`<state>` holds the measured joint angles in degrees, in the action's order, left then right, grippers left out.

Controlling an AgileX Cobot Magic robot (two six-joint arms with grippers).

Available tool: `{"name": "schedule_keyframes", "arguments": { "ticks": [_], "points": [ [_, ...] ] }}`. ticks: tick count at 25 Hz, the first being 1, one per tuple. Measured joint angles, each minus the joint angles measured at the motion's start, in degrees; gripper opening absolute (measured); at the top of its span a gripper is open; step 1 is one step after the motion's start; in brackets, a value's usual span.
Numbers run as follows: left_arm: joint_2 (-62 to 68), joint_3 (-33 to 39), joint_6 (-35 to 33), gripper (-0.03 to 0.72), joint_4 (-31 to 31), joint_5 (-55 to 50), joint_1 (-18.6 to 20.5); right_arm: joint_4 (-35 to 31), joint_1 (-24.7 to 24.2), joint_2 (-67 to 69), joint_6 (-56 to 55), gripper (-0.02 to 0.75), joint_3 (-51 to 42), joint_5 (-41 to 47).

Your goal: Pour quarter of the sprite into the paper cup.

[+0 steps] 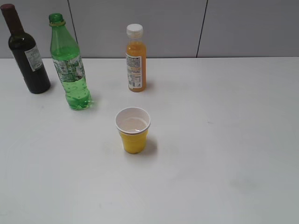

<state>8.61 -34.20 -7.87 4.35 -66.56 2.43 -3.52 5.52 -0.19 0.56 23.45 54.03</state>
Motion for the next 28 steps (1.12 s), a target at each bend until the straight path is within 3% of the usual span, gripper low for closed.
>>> {"name": "schedule_keyframes", "arguments": {
  "ticks": [8, 15, 28],
  "points": [
    [-7.51, 3.81, 2.23, 0.592, 0.00, 4.09, 0.00, 0.00, 0.00, 0.00, 0.00, 0.590, 0.00, 0.00],
    [-7.73, 4.69, 5.88, 0.590, -2.22, 6.11, 0.00, 0.00, 0.00, 0.00, 0.00, 0.590, 0.00, 0.00],
    [-7.73, 5.10, 6.36, 0.590, -4.96, 6.34, 0.00, 0.02, 0.00, 0.00, 0.00, 0.590, 0.00, 0.00]
  ]
}}
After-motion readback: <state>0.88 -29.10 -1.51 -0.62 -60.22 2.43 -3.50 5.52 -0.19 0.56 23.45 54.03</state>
